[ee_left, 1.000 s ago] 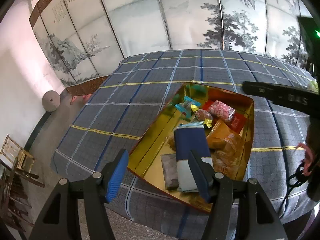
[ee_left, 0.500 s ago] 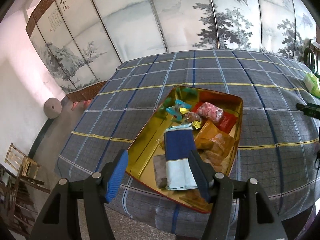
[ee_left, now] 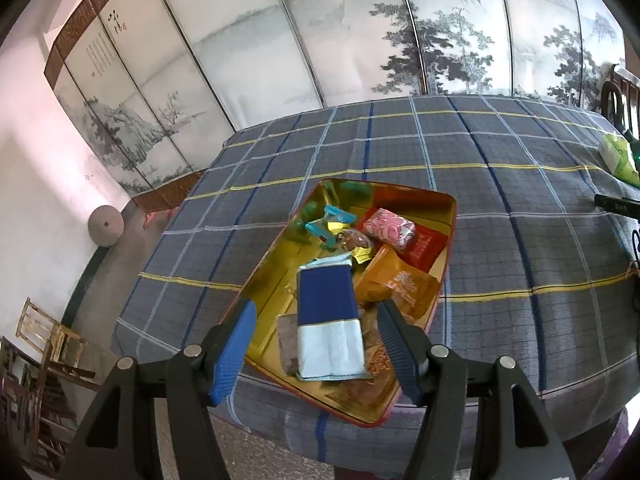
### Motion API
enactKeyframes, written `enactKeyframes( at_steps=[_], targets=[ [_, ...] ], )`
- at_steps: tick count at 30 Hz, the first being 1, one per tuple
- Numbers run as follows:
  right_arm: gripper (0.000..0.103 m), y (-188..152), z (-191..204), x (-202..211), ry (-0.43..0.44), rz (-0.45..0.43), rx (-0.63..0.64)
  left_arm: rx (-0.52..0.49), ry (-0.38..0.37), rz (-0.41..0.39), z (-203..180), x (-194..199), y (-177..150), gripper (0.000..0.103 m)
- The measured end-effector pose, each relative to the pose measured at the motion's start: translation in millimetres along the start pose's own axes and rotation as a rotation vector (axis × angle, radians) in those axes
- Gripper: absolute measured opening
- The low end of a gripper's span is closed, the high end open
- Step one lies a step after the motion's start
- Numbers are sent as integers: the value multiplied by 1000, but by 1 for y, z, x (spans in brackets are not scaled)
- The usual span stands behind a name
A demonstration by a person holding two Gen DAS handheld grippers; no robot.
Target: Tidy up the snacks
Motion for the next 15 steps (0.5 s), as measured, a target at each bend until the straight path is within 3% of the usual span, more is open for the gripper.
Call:
enactKeyframes(
  at_steps=[6, 11, 15],
  targets=[
    [90, 1, 16, 31, 79, -84, -25, 6, 7, 3, -4, 1, -1, 64],
    [90, 1, 77, 95, 211, -229, 32, 52, -4, -17, 1, 4, -1, 64],
    [90, -19, 138, 152, 304, -338, 111, 101, -40, -50, 9, 11, -4, 64]
  ],
)
Point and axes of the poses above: each gripper's, at about its wrist camera, not at the fingertips, and x roughly against the way its jaws point, z to its left, y to its top, the point moved 2 cm from there along -x, roughly the way its jaws point, and after that the axes turned 1 degree about -z, right-handed, at the moved point
